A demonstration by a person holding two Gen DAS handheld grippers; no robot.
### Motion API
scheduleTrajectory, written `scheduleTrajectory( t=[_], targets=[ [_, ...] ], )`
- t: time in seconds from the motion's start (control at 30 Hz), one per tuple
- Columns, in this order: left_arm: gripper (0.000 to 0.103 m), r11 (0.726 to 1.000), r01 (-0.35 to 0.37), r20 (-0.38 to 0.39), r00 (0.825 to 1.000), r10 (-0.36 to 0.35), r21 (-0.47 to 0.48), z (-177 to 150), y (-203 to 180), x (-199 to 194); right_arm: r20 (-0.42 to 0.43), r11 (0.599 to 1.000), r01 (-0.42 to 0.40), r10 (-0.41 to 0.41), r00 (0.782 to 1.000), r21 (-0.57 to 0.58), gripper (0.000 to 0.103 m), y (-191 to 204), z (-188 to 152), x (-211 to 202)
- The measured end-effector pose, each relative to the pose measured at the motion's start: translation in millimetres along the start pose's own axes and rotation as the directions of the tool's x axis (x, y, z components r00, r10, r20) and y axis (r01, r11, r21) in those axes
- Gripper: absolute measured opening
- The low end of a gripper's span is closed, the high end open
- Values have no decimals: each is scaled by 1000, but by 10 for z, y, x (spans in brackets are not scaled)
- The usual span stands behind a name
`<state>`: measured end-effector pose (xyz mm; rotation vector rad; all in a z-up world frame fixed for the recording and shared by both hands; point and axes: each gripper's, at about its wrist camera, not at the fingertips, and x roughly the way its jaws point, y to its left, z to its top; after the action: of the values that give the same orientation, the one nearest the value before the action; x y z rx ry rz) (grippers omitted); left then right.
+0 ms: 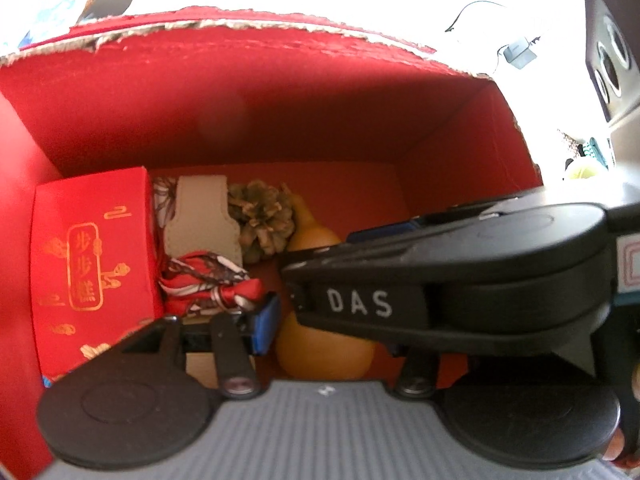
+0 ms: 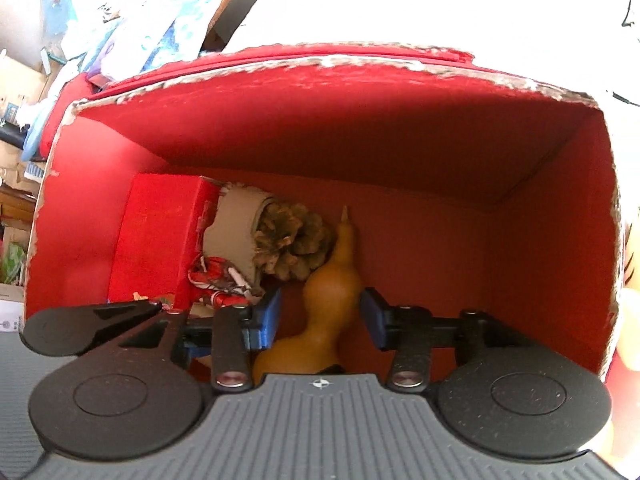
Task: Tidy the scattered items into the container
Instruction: 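Lower the held orange gourd into the red box, then open the right tool to release the gourd inside the box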
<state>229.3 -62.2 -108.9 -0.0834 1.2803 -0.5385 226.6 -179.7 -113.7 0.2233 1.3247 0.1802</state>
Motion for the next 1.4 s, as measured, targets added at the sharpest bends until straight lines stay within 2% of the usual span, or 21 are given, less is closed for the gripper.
scheduleTrajectory(
  t=[0.27,0.37,0.53,0.63,0.7,0.77,0.87,1.17,1.4],
  targets=[
    [58,1000,-10,7,1000,10,8,7,-99,27,35,999,-15,14,999,37,48,-80,-69,-128],
    [63,1000,-14,12,1000,14,9,17,-127,18,68,999,27,-29,997,40,48,-99,33,-319],
    [68,1000,-14,21,1000,14,5,26,-174,-11,115,997,53,-59,992,53,47,-76,118,-284],
    [76,1000,-18,38,999,18,12,19,-235,-67,133,997,51,-59,989,59,47,-64,187,-259],
    [90,998,-54,68,996,52,33,-25,-224,-187,152,996,66,-74,986,60,48,-39,154,-281],
    [99,993,-106,121,988,99,53,-46,-290,-285,173,996,76,-84,981,52,48,-28,122,-345],
    [100,989,-129,167,979,116,69,-44,-292,-446,195,996,54,-66,979,68,48,-16,120,-380],
    [100,977,-207,203,959,195,39,-144,-110,-625,234,995,-16,-7,972,97,48,-52,96,-509],
    [101,957,-289,243,930,276,18,-295,-96,-656,275,996,-16,-8,961,83,50,-9,-43,-680]
  ],
)
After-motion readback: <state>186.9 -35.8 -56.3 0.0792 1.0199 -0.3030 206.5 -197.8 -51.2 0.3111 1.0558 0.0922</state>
